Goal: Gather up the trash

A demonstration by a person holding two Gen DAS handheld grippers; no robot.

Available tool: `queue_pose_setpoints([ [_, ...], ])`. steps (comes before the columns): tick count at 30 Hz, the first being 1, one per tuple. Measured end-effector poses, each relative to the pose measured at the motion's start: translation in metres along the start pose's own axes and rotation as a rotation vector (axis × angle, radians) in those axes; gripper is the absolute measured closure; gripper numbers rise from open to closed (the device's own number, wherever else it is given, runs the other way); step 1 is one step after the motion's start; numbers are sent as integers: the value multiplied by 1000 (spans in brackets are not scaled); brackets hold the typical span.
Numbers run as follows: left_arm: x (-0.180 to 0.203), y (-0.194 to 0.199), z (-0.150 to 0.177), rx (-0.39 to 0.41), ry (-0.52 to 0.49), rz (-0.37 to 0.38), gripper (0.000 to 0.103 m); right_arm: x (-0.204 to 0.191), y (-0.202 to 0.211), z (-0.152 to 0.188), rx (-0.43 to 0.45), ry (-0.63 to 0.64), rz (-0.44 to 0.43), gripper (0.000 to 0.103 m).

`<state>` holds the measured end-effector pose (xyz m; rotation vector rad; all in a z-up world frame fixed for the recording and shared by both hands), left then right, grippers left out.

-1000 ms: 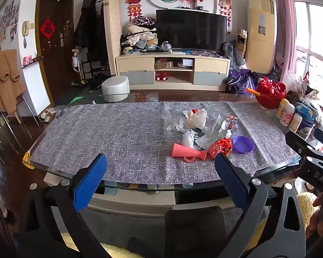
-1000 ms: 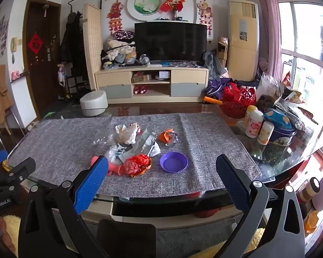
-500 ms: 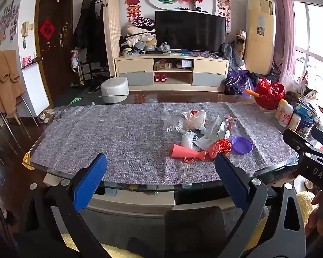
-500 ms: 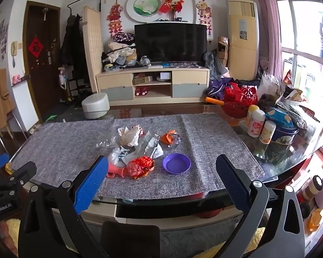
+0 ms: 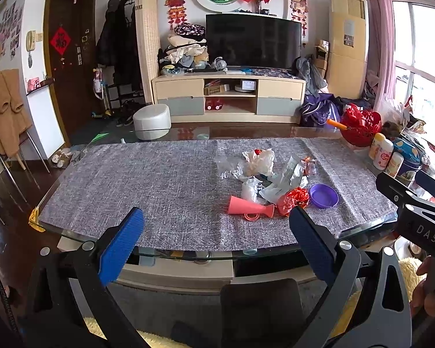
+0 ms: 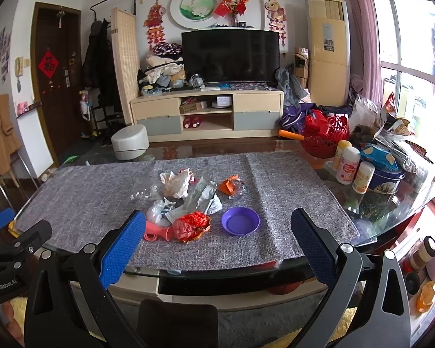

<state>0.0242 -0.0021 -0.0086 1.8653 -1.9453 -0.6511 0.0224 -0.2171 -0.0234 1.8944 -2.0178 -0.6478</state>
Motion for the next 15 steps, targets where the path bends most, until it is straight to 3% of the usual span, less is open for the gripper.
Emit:
queue_pose_setpoints([
  [15, 2, -2, -1, -2, -3, 1, 8, 3, -6, -2, -10, -20, -2, 3],
])
Point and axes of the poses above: each gripper's, at about its wrist camera, not at the fingertips, and y roughly against the way its jaws point, x to its right, z to its underside, the point moved 3 cm from there along -y, roughly the way its jaws point, and after that the axes turned 2 degrees about -y, right-handed, at the moved point
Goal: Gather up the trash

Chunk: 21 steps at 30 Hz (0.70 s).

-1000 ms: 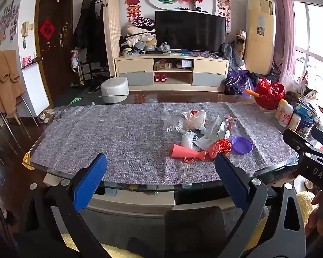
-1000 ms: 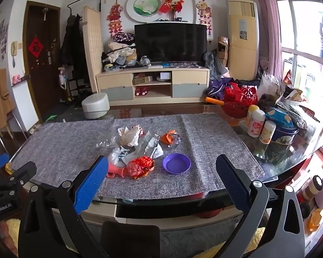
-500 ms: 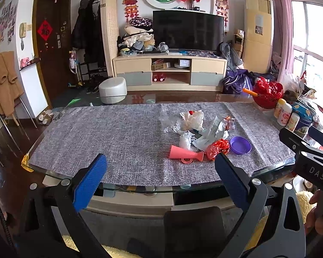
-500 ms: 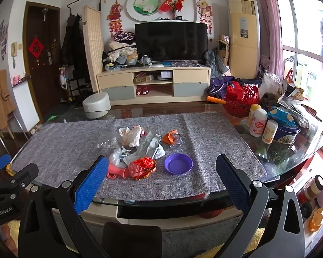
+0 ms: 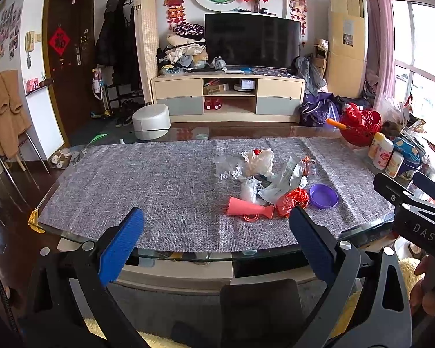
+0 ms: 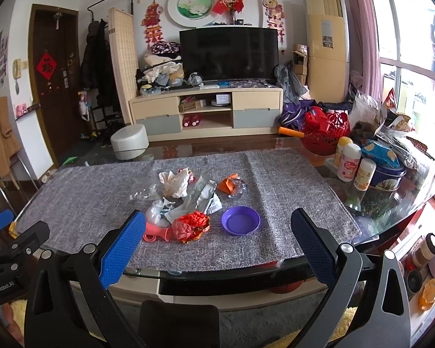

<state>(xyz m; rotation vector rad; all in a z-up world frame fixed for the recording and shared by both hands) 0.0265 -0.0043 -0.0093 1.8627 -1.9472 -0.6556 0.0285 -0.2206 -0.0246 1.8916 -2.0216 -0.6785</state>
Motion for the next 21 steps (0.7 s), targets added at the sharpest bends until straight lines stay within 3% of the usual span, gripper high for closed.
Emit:
queue_pose_setpoints([
  [21, -1, -4, 3, -6, 5, 0, 8, 5, -2, 2, -1, -20, -9, 3],
])
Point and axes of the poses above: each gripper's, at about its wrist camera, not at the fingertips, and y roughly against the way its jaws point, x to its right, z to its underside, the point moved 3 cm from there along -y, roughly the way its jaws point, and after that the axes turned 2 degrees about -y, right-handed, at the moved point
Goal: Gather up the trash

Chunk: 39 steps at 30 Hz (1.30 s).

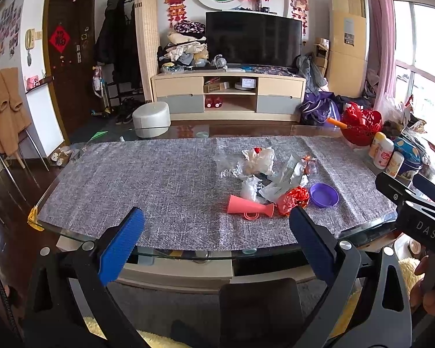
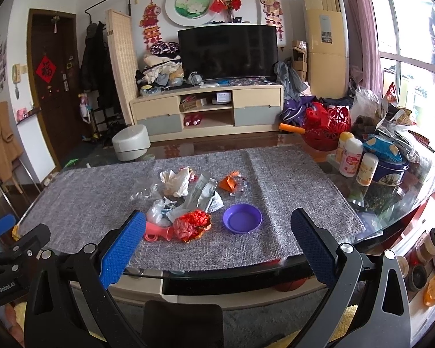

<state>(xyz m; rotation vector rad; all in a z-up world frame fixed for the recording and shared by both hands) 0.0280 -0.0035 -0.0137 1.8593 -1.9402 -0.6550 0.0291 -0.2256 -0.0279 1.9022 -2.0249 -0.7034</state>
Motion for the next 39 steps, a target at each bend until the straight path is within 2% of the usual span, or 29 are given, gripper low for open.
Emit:
queue_pose_setpoints([
  [7, 0, -3, 2, -16, -14, -18, 8, 8, 5, -2, 10, -18, -5, 3],
  [11, 0, -9, 6, -35, -15, -24, 8, 9, 0, 0, 3, 13, 25, 3],
  [18, 2, -21, 12, -63, -34, -15, 8, 14, -17, 9, -52, -11, -18, 3],
  [23, -1, -40, 18, -96, -56, -9, 8, 19, -37, 17, -90, -36, -45, 3],
  [26, -9, -55, 18, -117, -56, -28, 8, 15, -55, 22, -126, -32, -92, 3],
  [31, -13, -91, 17, -162, -94, -38, 8, 4, -90, 31, -185, -6, -118, 4],
  [36, -14, -124, 18, -209, -118, -33, 8, -8, -130, 39, -249, 18, -175, 14],
  [39, -14, -136, 20, -229, -118, -23, 8, -14, -147, 41, -265, 19, -188, 14],
])
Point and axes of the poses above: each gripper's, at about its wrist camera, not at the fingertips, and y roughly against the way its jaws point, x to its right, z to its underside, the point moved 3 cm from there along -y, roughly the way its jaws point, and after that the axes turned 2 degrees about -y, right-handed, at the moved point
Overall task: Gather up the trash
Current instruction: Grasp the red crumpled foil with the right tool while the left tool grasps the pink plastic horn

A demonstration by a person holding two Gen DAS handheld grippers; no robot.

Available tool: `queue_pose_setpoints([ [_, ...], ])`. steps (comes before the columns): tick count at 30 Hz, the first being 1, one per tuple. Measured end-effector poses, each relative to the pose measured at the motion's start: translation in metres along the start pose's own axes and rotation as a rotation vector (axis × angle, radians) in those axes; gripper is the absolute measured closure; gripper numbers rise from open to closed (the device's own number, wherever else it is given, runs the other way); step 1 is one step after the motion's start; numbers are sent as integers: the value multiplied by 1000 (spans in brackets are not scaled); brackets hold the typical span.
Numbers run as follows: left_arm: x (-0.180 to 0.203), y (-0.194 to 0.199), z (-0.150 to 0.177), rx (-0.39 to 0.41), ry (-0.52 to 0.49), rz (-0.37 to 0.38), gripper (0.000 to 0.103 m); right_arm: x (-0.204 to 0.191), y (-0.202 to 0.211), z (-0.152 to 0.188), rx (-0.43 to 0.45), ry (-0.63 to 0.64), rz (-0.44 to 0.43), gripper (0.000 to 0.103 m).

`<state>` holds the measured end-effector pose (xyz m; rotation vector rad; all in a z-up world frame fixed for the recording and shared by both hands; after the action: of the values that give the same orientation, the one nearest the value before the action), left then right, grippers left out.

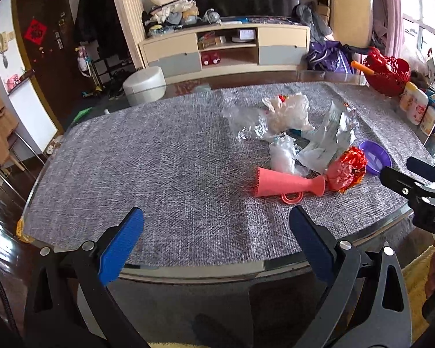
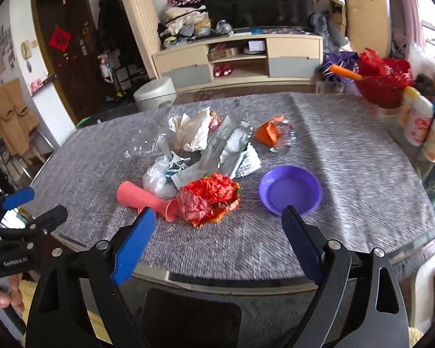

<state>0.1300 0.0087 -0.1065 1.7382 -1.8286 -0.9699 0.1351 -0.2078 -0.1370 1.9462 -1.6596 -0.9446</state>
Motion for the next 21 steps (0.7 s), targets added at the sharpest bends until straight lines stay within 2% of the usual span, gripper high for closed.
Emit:
queue_pose_setpoints([
  [9, 10, -32, 0, -61, -19, 62, 8, -2, -50, -7, -81, 8, -11, 16],
  [11, 12, -38, 0, -74, -23, 79, 8, 0, -58, -5, -102, 4, -16, 19],
  [14, 17, -47, -2, -88, -23, 112, 8, 3, -66, -3, -126, -9, -42, 27],
  [16, 23, -52, -3, -96, -28, 134, 8, 3, -68, -2, -131, -9, -60, 43],
  [21, 43, -63, -9, -106, -56, 182, 8, 2, -53, -8, -87, 20, -67, 47],
])
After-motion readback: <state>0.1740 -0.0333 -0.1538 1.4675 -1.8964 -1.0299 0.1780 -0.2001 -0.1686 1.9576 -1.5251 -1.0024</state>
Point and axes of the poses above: each gripper's, at about its wrist camera, not at the fingertips, and y roughly against the way its jaws point, x to its right, z to its underside, the point moved 3 cm from there along -y, roughly the way its jaws point, and after that the axes turned 2 degrees about -y, right-handed, at the moved point
